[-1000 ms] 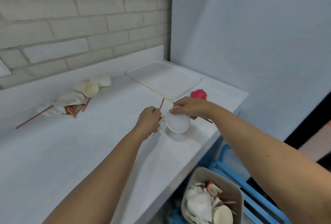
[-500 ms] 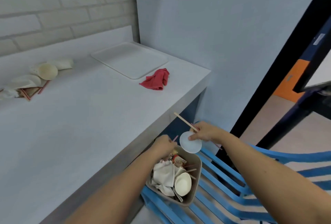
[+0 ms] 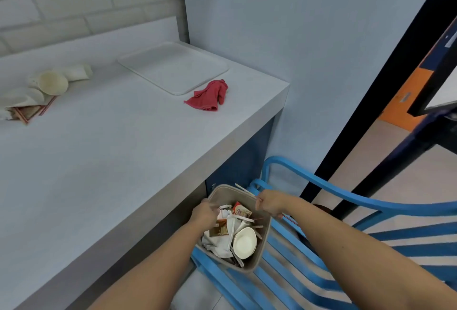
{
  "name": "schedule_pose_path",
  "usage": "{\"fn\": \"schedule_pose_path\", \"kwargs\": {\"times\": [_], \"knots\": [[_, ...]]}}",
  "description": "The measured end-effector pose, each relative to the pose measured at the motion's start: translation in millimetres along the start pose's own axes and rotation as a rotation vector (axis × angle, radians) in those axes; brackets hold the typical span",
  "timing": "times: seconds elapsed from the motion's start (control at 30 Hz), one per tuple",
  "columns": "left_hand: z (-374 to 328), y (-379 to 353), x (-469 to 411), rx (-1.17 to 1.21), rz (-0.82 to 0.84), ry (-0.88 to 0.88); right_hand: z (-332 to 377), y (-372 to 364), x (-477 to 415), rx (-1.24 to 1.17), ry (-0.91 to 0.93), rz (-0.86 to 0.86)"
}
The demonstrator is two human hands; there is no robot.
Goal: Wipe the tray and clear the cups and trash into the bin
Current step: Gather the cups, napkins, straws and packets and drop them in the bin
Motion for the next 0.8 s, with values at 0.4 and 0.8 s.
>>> {"fn": "schedule_pose_path", "kwargs": {"times": [0.4, 0.8], "knots": [[-27.1, 32.5, 20.0, 0.021, -0.075, -0.115, 45.9, -44.1, -11.3, -0.319, -0.073, 0.150], [-87.4, 93.5, 52.2, 0.039, -0.392, -0.439, 101.1, 9.1, 12.2, -0.124, 0.038, 0.168]]}}
Point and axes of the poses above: each hand's wrist, its own x-axis away from the middle knuckle, its own y-axis out of the back of the hand, z = x × y, the point moved 10 cm from there along -x, towards the middle knuckle, and after that the axes turned 3 degrees about -y, right-handed, at the moved point
